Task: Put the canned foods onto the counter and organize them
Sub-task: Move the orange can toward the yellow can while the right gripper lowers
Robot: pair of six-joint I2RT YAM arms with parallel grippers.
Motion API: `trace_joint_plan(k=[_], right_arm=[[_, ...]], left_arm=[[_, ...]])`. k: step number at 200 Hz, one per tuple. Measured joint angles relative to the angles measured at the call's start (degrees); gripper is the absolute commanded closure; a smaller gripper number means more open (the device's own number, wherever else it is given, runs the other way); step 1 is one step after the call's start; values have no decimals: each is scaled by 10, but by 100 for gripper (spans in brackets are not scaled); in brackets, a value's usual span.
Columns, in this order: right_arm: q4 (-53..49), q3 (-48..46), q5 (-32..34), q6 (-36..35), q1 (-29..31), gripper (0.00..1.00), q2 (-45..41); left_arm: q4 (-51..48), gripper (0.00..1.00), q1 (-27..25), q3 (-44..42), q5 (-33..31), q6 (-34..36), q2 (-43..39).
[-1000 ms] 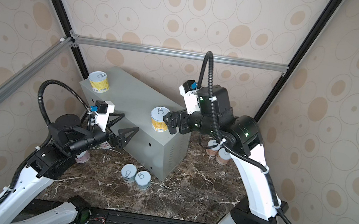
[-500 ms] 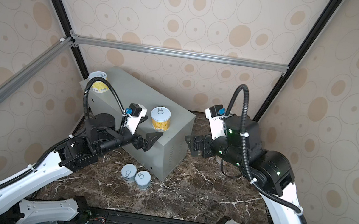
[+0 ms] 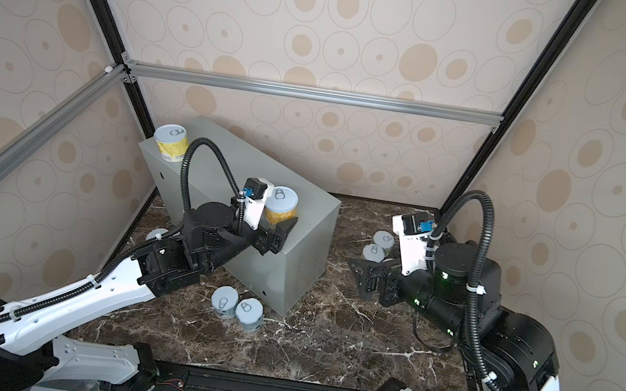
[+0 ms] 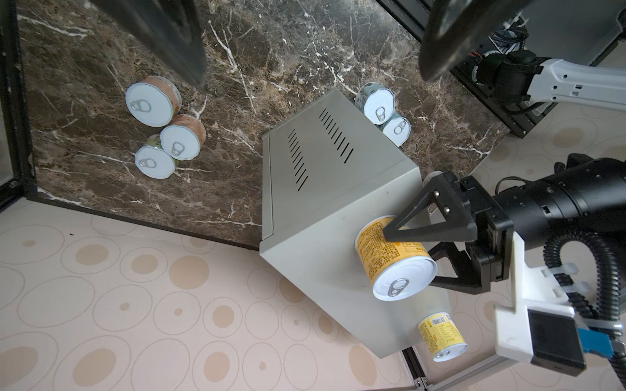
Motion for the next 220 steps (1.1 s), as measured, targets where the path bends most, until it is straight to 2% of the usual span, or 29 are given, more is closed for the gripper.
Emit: trace_joint_plan(k=[78,137,170,220], right_arm=[[-7,-15,7,0,0,0,-13],[-10,-16,8,0,0,0,-11],[-20,-19,8,0,0,0,-6],[-26,-34,-6,5,0,0,15]], left_arm=[[35,24,-4,17,-112,-18,46],[59,27,-2,33,-210,-16,80],[59,28,29,39,-232,-13,86],[59,28,125,39,-227,-17,88]])
